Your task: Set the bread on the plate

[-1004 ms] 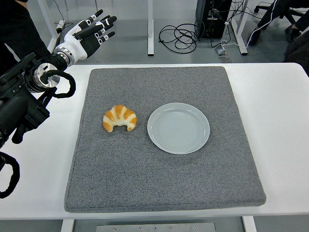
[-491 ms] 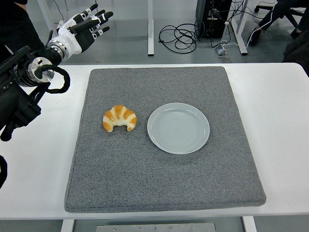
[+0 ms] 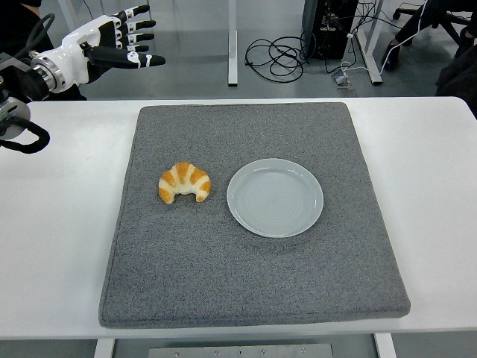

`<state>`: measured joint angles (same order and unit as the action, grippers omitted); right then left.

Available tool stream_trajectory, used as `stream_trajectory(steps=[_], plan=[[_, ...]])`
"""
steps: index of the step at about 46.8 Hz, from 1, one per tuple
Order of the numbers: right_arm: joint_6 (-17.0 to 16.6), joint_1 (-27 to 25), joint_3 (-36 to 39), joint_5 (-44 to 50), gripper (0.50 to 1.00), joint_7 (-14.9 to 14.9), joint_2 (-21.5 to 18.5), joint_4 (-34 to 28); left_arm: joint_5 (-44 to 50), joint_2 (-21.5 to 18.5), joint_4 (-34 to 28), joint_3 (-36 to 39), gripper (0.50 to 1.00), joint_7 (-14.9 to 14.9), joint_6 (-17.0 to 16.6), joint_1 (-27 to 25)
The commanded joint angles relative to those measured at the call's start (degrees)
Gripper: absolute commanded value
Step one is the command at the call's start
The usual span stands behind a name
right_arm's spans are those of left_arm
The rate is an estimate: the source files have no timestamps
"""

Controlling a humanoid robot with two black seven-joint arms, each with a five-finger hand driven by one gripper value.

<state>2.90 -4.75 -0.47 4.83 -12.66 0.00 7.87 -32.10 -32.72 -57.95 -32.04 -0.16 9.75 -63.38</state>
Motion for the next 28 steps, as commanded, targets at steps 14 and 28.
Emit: stream_trajectory(steps=[14,28], plan=[[0.0,0.01,0.03,0.0,1.0,0.0,0.0,-0.05,-18.26,-7.27,-16.05,4.44,0.977,-0.36,-2.63,2.56],[0.0,0.01,0.03,0.0,1.0,0.0,0.0,0.04,-29.24,-10.35,-21.86,11.65,0.975,-0.27,-3.24,2.56]])
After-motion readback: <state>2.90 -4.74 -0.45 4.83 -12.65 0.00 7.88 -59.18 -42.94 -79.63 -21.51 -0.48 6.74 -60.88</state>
